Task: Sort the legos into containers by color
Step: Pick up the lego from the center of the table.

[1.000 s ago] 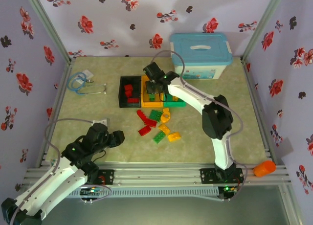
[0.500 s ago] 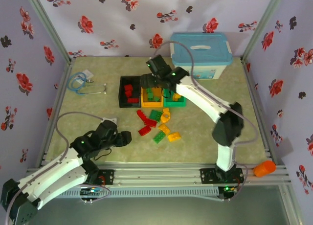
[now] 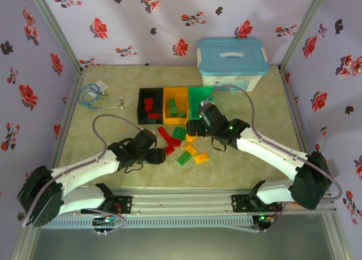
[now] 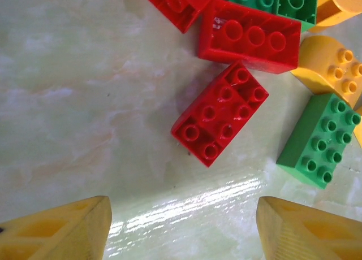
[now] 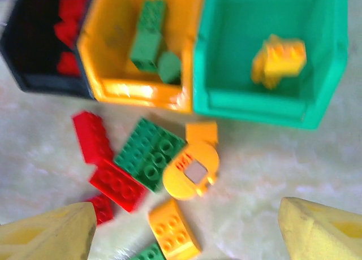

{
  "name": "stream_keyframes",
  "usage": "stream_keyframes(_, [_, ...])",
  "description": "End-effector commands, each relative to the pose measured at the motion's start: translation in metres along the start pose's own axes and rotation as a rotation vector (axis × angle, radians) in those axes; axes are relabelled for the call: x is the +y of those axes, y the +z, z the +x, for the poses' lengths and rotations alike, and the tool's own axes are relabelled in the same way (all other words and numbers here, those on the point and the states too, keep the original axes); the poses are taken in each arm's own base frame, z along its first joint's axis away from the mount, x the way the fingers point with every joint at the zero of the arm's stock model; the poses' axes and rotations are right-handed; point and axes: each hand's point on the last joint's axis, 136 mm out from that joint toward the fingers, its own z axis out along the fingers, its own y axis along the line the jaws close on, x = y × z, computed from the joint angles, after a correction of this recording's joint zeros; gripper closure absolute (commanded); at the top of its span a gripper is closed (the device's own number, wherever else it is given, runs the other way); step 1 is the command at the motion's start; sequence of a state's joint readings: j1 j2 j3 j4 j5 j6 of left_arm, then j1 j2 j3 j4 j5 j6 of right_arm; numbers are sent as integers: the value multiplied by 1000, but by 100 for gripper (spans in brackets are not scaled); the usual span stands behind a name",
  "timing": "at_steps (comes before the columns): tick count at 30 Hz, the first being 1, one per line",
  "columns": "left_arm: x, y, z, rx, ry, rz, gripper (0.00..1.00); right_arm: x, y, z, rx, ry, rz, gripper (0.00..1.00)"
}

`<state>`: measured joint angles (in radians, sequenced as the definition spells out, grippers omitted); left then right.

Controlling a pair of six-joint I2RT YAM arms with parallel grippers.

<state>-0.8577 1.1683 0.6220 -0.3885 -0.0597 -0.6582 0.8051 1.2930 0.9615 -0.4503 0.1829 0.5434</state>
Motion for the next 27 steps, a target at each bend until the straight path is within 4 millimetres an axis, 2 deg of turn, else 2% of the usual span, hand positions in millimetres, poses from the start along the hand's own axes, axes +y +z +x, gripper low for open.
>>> stream_keyframes(1, [-17,4,-20,-23,83,20,32,-9,-6,4,-68,103,-21,16])
stream_keyframes(4, [-23,19,-22,23,114,7,33,-23,-8,21,-69,132,-3,17])
stream_keyframes(11, [-21,48,-16,120,146,-53,37,-46,-20,35,-101,174,31,17])
stream_keyframes(14, [-21,55,-13,138,151,-64,40,-53,-21,41,-106,186,37,17])
stream_keyframes(20, [-22,63,-12,149,154,-69,50,-56,-21,45,-118,210,29,18])
stream_keyframes(22, [-22,63,-13,148,160,-80,58,-55,-21,45,-117,212,26,18])
stream_keyframes(25, [-20,55,-18,130,178,-112,67,-55,-21,45,-116,211,27,18])
stream_keyframes(27, [-20,49,-21,117,182,-116,68,-56,-21,46,-115,211,29,18])
